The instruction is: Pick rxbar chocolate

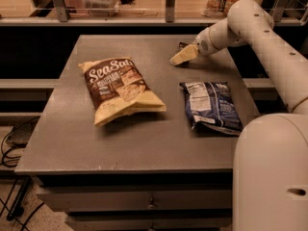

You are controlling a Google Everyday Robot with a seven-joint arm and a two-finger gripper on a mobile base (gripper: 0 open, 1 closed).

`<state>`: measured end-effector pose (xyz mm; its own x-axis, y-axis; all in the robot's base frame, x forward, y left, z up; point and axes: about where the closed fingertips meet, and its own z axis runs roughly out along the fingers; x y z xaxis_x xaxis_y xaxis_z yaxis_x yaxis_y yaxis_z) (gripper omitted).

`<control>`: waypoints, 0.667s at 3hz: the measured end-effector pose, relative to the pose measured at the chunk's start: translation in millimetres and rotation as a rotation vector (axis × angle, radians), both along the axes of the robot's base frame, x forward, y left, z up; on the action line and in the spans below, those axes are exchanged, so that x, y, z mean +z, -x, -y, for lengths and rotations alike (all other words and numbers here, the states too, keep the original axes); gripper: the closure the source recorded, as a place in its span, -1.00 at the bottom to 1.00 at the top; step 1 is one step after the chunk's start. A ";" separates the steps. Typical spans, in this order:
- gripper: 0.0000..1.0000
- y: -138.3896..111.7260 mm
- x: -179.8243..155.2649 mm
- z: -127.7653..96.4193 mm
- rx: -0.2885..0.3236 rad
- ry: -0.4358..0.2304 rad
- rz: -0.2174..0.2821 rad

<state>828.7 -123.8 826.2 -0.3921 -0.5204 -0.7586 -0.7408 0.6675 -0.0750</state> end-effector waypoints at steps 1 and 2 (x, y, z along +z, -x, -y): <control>0.28 -0.1 2.5 0.3 -0.001 0.000 0.000; 0.77 0.0 6.1 0.3 -0.001 0.000 0.000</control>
Offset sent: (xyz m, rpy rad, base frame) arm -0.0068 0.0061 0.0384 0.0034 -0.0819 0.0285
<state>828.8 -124.1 832.3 -0.3923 -0.5203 -0.7585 -0.7404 0.6679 -0.0753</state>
